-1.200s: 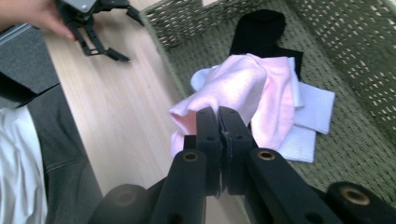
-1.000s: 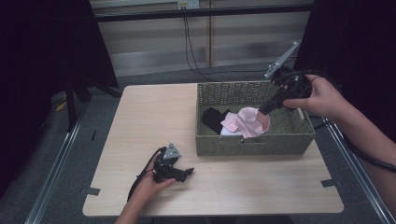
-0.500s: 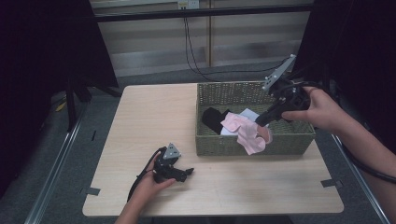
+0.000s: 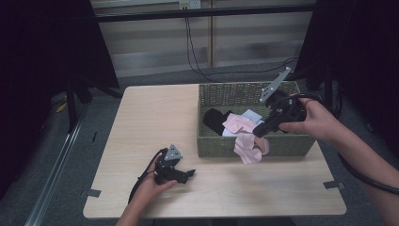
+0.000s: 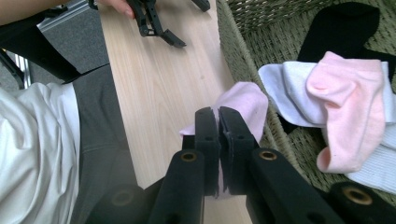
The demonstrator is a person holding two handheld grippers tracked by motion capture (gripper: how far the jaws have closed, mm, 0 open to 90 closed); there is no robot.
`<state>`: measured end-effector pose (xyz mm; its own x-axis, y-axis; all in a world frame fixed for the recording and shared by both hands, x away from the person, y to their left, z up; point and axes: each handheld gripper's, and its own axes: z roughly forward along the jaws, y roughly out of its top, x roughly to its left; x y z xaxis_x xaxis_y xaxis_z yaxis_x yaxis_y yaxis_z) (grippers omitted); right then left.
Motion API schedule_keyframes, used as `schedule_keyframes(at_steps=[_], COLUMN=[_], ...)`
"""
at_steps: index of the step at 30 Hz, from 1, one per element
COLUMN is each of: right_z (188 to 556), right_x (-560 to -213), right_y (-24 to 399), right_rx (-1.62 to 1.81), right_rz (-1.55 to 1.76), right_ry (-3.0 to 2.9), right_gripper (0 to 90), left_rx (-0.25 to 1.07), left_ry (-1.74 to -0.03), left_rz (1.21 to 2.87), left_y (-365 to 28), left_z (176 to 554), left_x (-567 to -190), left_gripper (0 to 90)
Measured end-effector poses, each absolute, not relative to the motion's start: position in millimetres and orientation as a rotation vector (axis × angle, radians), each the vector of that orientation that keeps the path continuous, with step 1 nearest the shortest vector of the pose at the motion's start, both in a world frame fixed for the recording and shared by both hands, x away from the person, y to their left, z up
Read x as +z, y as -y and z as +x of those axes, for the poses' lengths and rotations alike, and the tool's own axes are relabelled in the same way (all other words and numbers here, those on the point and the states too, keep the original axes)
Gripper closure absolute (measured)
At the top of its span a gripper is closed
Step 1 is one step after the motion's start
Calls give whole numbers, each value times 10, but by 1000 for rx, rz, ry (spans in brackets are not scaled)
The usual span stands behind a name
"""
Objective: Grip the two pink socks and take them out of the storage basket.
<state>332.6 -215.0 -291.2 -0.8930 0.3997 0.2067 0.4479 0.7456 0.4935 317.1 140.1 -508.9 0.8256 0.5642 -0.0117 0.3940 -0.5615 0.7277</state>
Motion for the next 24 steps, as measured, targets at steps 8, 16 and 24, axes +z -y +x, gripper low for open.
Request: schedule_keyframes(at_steps=[8, 16, 24], right_z=[3328, 3491, 3769], right_x=[-2970, -3068, -3234], right_y=[2130, 2176, 2209], right_rx=[-824, -789, -704], right_rz=[-710, -799, -926], right_ry=[2856, 2869, 2934], right_gripper=[765, 707, 642], left_rx=[285, 286, 285], left_ry=[-697, -698, -698], left_rz=[2237, 2237, 2237], left_y=[-1400, -1401, -1400], left_z=[3172, 3171, 3172], left_x=[-5091, -5090, -5090], left_gripper=[150, 150, 150])
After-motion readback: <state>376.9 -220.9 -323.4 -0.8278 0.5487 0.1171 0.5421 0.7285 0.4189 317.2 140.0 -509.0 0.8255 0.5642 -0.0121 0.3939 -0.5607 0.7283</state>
